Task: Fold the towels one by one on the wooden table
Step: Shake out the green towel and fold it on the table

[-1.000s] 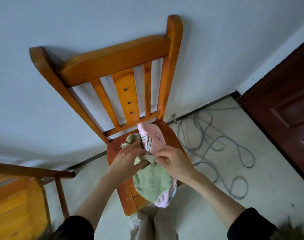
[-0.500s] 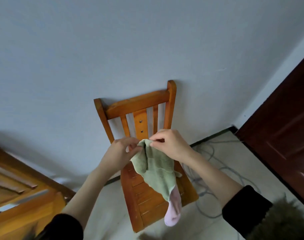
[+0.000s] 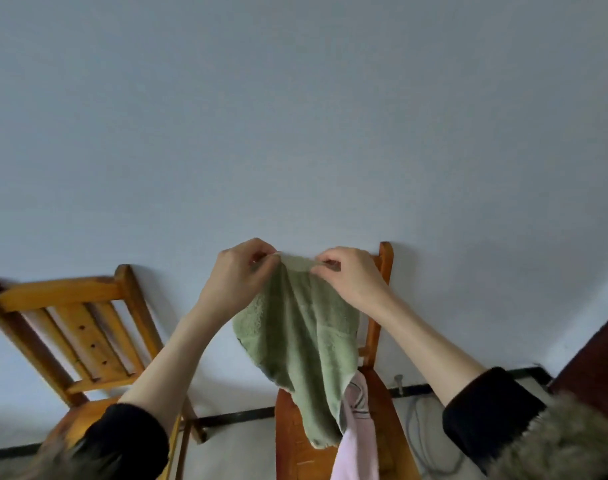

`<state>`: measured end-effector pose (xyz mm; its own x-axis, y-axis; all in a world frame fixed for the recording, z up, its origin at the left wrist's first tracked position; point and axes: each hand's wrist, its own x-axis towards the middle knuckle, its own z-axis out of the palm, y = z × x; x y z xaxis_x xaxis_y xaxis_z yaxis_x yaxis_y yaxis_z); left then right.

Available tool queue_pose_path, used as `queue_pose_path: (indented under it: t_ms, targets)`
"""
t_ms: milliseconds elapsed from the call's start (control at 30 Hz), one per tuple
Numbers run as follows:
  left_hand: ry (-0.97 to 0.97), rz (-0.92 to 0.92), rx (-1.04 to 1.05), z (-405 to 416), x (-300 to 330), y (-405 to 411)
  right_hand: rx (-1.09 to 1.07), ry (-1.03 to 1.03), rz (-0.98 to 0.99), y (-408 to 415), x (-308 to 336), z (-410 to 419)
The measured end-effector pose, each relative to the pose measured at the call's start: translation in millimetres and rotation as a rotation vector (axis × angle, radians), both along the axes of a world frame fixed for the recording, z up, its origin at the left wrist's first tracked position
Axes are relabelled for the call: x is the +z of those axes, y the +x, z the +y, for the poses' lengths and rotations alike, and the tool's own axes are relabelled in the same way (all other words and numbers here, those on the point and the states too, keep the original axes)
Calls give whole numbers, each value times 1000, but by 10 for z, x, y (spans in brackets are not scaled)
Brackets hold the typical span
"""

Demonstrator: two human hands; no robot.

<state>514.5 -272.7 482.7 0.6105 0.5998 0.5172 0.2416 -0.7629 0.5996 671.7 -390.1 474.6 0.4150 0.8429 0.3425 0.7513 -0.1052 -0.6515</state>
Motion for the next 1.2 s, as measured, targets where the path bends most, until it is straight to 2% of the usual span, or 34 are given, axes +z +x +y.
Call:
queue_pose_path:
  t_ms: [167,300,367,433,500,533,600,700,800,900,1033,1200]
  targets:
    - [52,-108,115,-105,442,-325,-38,-58,40,-114,-3,-88]
    - [44,-112,256,-74,560,-759,-6,16,142,-257,139,-42]
    - [32,-9,305,-69,525,-989,60,58,192,-413,253,23]
    - [-26,188,288,-78,469,-1234,139,67,221,-629,350,122]
    - [-159,350,158,-135,413,-1465,215,42,185,-899,422,250]
    - [-229,373,88,-182,382,-1559,259,25,149,-1059,450,319]
    - [-284,304,58,-275,314,-1732,347,6,91,-1416,496,457]
    - [-190,114,262,-320,297,-2050,444,30,93,-1933,549,633]
    - [-90,71,387,-329,372,-2469,510,80,148,-2388,586,746]
    - [-68,31,441,-357,499,-2881,550,124,335,-2816,547,807]
    - [-106,-100,475,-372,687,-3454,678,62,632,-3266,314,851]
    - [-176,-292,555,-315,822,-4297,790,-54,474,-3903,-51,953]
